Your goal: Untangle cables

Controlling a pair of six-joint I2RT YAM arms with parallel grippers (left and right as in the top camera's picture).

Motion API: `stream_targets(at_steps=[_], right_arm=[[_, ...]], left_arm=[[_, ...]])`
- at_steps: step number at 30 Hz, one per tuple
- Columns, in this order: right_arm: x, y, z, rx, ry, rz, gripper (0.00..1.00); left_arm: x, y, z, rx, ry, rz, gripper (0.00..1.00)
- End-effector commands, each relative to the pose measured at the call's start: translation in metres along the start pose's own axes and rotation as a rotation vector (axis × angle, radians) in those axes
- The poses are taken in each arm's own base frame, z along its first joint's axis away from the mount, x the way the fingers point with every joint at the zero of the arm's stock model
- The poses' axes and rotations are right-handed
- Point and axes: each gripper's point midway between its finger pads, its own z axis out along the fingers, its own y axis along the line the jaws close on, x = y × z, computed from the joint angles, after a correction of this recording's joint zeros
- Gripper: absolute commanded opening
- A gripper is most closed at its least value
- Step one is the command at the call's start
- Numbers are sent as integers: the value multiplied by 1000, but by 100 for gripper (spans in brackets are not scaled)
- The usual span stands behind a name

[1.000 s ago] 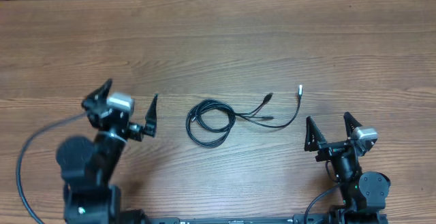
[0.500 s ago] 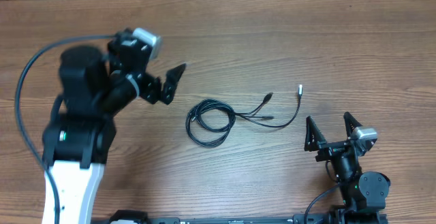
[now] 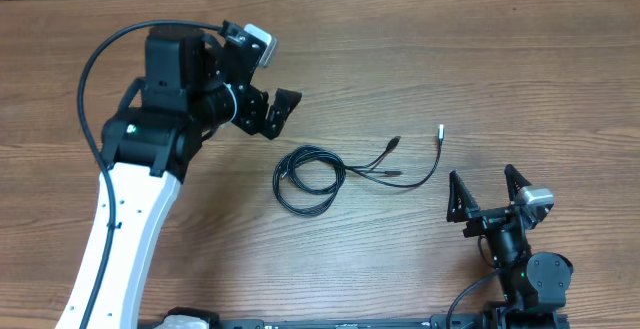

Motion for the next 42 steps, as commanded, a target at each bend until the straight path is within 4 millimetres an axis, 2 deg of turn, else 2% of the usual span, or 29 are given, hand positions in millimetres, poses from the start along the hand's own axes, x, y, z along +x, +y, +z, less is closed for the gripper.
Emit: stream_targets(at_steps=[1, 6, 11, 22, 30, 42], right_arm=[[1, -2, 0, 6, -5, -2, 100], [1, -2, 0, 6, -5, -2, 100], [1, -2, 0, 6, -5, -2, 100], [1, -2, 0, 6, -5, -2, 100], [1, -2, 0, 6, -5, -2, 100], [1, -2, 0, 6, -5, -2, 100]], left_arm=[[-9, 1, 10, 24, -10, -67, 100], [-1, 16, 33, -8, 29, -174, 100], [8, 34, 49, -84, 58, -280, 100], [11, 45, 50, -159, 64, -318, 100], [11, 39, 53, -165, 72, -300, 100], [15, 43, 53, -207, 85, -292, 100]])
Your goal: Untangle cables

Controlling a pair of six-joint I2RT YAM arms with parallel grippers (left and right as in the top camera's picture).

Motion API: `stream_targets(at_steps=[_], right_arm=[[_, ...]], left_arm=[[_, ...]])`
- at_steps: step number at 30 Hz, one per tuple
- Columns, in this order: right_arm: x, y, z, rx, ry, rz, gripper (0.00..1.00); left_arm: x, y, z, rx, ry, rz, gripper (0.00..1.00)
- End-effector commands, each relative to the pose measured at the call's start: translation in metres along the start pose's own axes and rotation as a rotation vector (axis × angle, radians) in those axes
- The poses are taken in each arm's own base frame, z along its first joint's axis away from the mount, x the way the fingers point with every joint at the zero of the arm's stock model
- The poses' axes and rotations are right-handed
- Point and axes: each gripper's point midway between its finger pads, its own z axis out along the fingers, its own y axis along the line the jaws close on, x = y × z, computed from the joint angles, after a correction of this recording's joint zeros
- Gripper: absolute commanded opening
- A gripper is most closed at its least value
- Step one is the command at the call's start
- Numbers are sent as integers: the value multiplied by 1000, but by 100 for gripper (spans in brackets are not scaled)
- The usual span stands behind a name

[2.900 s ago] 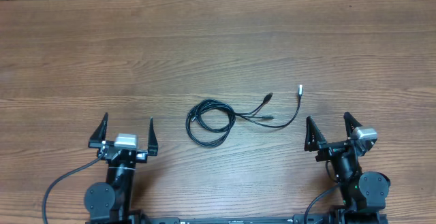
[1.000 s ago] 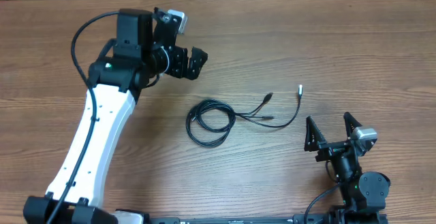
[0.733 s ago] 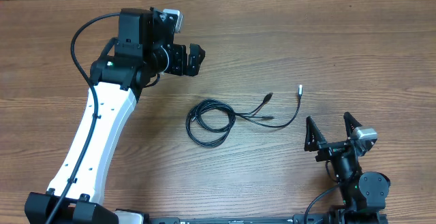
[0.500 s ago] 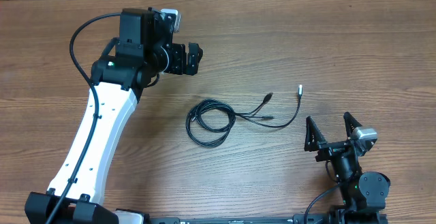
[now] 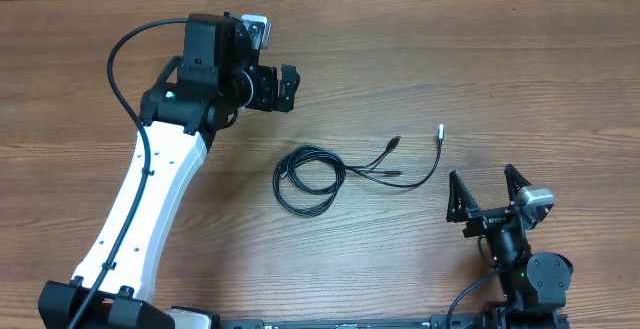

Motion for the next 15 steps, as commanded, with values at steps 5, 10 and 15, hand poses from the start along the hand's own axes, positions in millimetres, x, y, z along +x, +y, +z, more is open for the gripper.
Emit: stream_targets(at_steps=[5, 10, 15], right_arm=[[1, -2, 0, 5, -5, -2, 100], [1, -2, 0, 5, -5, -2, 100], [1, -2, 0, 6, -5, -2, 100]], left_arm=[[-4, -2, -4, -22, -5, 1, 97], [-4, -1, -4, -45, -5, 7, 97], [-2, 0, -3, -68, 1, 13, 99]])
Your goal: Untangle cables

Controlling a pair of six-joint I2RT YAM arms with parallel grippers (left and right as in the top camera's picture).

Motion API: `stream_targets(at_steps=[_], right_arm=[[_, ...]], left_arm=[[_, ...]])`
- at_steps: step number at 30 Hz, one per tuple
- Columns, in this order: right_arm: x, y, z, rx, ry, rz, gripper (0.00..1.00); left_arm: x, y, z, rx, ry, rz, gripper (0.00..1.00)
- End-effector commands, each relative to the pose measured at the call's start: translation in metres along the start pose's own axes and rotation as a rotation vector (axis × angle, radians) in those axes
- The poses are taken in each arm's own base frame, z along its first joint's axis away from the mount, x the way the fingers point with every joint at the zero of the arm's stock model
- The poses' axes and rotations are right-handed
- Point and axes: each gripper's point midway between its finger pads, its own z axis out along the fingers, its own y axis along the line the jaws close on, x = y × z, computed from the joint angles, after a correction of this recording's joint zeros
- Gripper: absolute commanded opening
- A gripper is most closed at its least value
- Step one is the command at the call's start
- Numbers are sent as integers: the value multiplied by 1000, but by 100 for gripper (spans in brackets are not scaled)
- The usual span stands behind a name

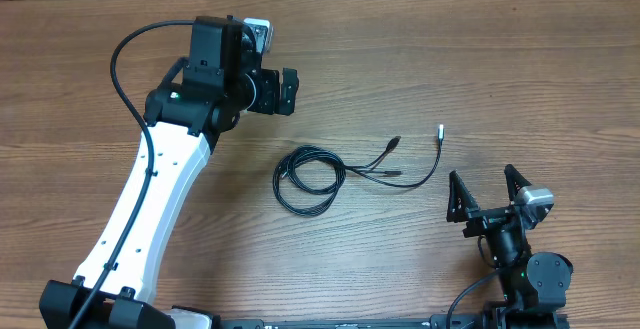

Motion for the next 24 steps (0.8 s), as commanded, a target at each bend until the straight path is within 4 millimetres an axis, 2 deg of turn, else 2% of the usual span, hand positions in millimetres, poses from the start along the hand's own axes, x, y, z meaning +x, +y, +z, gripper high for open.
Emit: stream_targets(at_steps=[1, 6, 9, 12, 19, 24], right_arm=[[1, -2, 0, 6, -5, -3, 100], [1, -2, 0, 6, -5, -3, 100], [1, -2, 0, 6, -5, -3, 100], [1, -2, 0, 6, -5, -3, 100], [1, -2, 0, 6, -5, -3, 100], [1, -2, 0, 6, -5, -3, 100]], left_arm=[[-8, 0, -5, -23, -21, -1, 100], [-9, -3, -4, -17, -25, -34, 97], [-2, -11, -1, -4, 4, -49, 95], [19, -19, 6, -1, 88, -71, 91], [90, -25, 24, -41, 392, -116, 87], [111, -19, 39, -63, 487, -120, 86]])
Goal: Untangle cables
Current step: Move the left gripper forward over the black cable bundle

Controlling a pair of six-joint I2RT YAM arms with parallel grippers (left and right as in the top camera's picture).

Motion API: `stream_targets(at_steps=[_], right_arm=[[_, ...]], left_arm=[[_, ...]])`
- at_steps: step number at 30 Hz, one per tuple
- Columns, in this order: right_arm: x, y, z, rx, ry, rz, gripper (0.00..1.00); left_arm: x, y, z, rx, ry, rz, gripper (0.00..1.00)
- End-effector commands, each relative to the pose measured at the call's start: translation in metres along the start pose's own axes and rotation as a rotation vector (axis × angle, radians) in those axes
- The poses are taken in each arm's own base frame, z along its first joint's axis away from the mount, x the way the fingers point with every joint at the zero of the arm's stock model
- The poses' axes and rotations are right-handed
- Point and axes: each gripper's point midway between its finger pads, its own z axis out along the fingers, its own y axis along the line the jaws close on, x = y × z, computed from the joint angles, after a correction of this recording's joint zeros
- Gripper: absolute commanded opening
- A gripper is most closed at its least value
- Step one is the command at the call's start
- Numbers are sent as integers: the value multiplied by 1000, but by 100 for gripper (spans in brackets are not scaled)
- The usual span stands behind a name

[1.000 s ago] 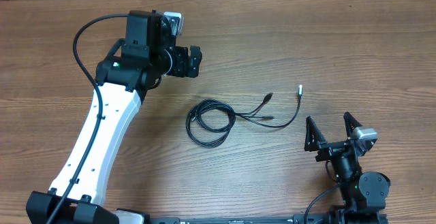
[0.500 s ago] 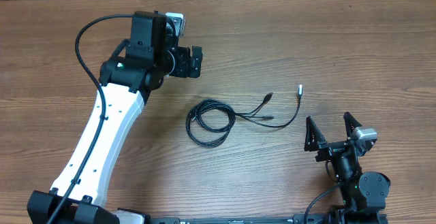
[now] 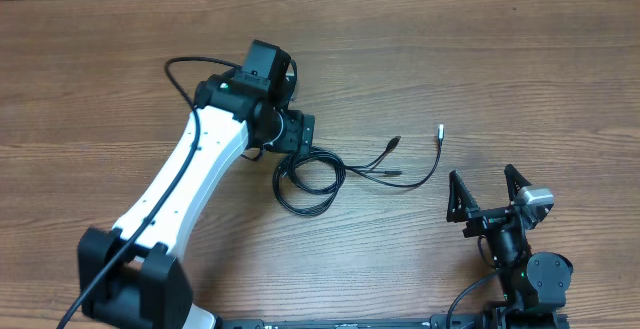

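A thin black cable lies on the wooden table, wound into a loose coil [image 3: 308,183]. Its ends run out to the right: two dark plugs [image 3: 393,144] and one white-tipped plug [image 3: 440,129]. My left gripper [image 3: 298,147] points down over the coil's upper left edge. Its fingertips are hidden under the wrist, so whether they touch the cable is unclear. My right gripper [image 3: 485,191] rests near the front right with its fingers spread wide, nothing between them, a hand's width from the nearest cable end.
The left arm's white link [image 3: 175,194] stretches diagonally from the front left towards the coil. The table's far edge meets a light backdrop. A black base rail [image 3: 350,321] runs along the front edge.
My left arm has swung from the far left of the table down and right, and its gripper now hangs over the coil's upper left edge. The cable and right gripper have not moved.
My left gripper was first open at the far left, well away from the cable. At the following two moments it stayed up there, turned a little. Now it is at the coil. The cable has kept its shape and the right arm stayed parked.
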Motion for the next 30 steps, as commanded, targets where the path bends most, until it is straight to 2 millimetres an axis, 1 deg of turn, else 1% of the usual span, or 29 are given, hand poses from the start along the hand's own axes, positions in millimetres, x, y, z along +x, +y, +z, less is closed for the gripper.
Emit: stream_targets(at_steps=[1, 2, 5, 6, 8, 10, 12, 14, 15, 18, 20, 23, 25, 27, 30], right_arm=[[1, -2, 0, 6, -5, -2, 100], [1, -2, 0, 6, -7, -3, 100], [-10, -3, 0, 19, -54, -13, 100], [-11, -3, 0, 19, -55, -14, 100], [-7, -3, 0, 14, -39, -8, 100], [3, -2, 0, 8, 0, 0, 100], [2, 7, 0, -42, -1, 17, 100], [4, 18, -1, -108, 14, 56, 100], [6, 24, -1, -141, 25, 59, 100], [7, 43, -5, -253, 52, 62, 100], [0, 52, -9, -299, 56, 92, 100], [-19, 60, -13, -317, 71, 140, 100], [-31, 63, -14, -308, 102, 155, 100], [-43, 65, -13, -293, 153, 175, 100], [-60, 68, -8, -264, 260, 215, 100]], left_arm=[[-3, 1, 11, -9, 21, -16, 86], [-4, 1, 13, -8, 21, -6, 86], [-10, 1, 20, -7, 13, 9, 86], [-11, 1, 21, -6, 7, 9, 86], [-16, 0, 21, -1, -12, 10, 87], [-23, 0, 21, 4, -36, 17, 87], [-28, -1, 21, 9, -57, 18, 90], [-33, 0, 20, 12, -77, 15, 98], [-36, 2, 20, 13, -88, 10, 100], [-44, 8, 18, 20, -112, -9, 99], [-47, 15, 15, 15, -119, -25, 100], [-49, 25, 8, 1, -114, -50, 100], [-51, 28, -2, -5, -113, -38, 99], [-54, 30, -15, -9, -112, -27, 94], [-58, 30, -33, -11, -116, -33, 91]])
